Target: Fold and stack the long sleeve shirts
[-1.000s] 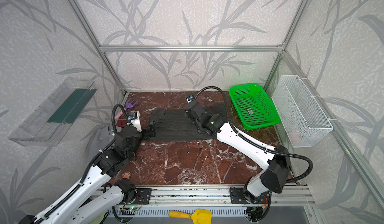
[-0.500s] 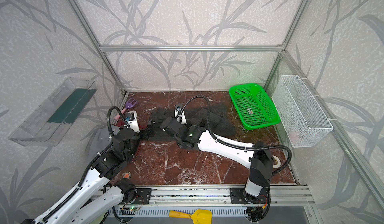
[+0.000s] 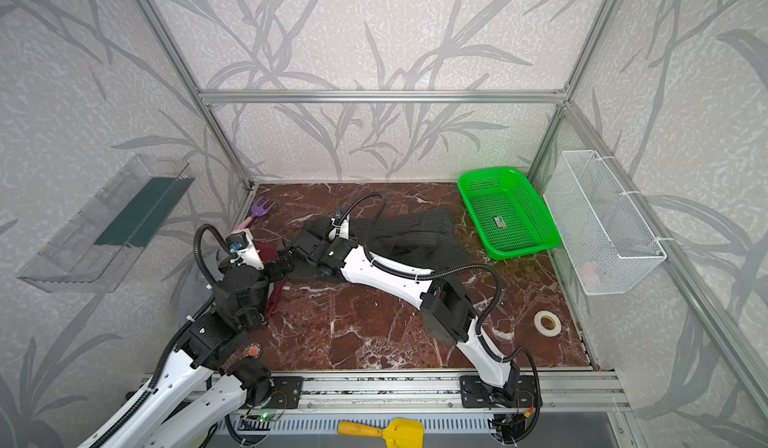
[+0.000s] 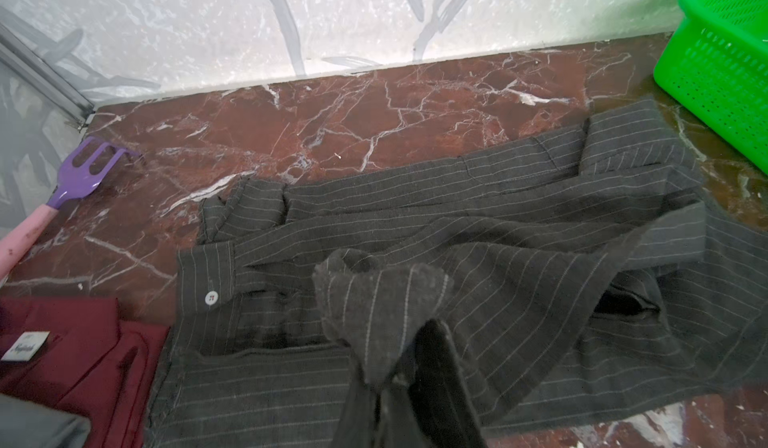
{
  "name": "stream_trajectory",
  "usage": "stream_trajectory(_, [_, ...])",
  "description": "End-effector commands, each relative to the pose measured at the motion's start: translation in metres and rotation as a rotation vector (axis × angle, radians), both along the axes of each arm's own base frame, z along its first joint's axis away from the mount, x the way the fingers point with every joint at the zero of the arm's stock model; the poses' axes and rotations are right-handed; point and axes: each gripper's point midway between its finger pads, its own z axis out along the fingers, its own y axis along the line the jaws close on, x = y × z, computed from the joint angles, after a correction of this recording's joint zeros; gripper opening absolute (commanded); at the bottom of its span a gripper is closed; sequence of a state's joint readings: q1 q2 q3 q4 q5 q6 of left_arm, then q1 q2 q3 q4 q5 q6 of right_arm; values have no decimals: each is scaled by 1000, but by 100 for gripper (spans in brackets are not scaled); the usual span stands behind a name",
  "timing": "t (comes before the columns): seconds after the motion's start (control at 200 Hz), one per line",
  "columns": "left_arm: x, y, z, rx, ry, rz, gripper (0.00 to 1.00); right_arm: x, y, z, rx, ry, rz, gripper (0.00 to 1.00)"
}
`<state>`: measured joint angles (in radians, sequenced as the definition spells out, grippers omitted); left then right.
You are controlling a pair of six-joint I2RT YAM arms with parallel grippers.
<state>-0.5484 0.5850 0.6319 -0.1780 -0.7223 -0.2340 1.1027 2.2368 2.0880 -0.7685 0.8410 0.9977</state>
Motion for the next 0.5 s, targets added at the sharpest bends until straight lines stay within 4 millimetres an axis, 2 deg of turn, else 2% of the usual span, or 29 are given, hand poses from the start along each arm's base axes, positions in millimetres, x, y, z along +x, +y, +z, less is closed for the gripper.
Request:
stream_trajectory(0.0, [-5, 14, 12, -14, -59, 75, 99, 1, 8, -17, -55, 9, -14, 0])
stream_trajectory(0.205, [-14, 27, 18, -19, -91, 138, 99, 3, 29, -53, -88, 101, -2, 0])
stream_trajectory(0.3, [-21, 40, 22, -5, -105, 211, 99, 1, 40, -58, -48, 137, 29, 0])
stream_trajectory(0.42, [-31, 54, 27, 6, -124, 285, 99, -3, 57, -56, 19, 174, 107, 16])
stream_trajectory(0.5, [-38, 61, 30, 2, -136, 318, 99, -9, 65, -46, 80, 192, 150, 27])
